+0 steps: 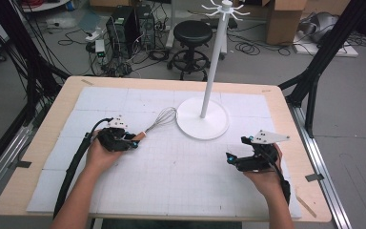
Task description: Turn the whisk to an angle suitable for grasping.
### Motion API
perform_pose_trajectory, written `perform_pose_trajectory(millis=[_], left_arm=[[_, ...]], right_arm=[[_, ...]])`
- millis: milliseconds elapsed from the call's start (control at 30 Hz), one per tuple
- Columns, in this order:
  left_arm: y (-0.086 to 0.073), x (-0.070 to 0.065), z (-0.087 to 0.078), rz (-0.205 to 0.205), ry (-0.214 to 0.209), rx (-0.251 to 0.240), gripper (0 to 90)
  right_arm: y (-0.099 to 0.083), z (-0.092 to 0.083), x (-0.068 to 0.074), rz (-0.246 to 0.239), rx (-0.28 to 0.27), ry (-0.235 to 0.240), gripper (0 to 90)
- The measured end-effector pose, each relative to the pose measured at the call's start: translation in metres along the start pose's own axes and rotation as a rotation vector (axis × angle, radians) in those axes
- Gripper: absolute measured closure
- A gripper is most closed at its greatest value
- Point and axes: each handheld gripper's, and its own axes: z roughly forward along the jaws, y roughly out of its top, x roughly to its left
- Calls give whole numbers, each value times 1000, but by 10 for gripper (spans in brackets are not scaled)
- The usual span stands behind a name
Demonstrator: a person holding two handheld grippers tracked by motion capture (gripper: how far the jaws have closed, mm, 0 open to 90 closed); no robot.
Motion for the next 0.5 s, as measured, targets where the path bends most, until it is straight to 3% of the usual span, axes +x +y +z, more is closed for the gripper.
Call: perform_pose_trajectory(millis=[300, 500], left_arm=[[-1, 2, -7, 2, -17, 19, 687], [-7, 2, -16, 38, -21, 28, 701]], right_arm=[[-1, 2, 2, -8, 15, 0, 106], [-1, 0, 1, -2, 15, -4, 107]])
